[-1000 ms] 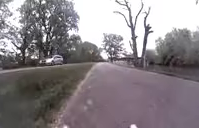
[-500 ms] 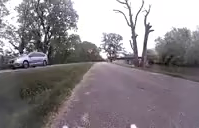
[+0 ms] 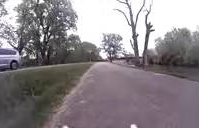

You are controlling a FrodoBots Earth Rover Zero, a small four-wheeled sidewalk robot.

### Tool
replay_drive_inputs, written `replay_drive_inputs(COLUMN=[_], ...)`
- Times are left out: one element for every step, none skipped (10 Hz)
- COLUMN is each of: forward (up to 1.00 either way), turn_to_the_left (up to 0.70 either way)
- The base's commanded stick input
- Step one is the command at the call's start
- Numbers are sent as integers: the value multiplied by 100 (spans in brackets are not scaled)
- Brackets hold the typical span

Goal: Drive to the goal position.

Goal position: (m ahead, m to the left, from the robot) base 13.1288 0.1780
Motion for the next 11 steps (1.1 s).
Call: replay_drive_inputs(forward=[100, 100, 100, 100, 100, 100, 100, 100, 100, 100, 100], turn_to_the_left=[0, 0, 0, 0, 0, 0, 0, 0, 0, 0, 0])
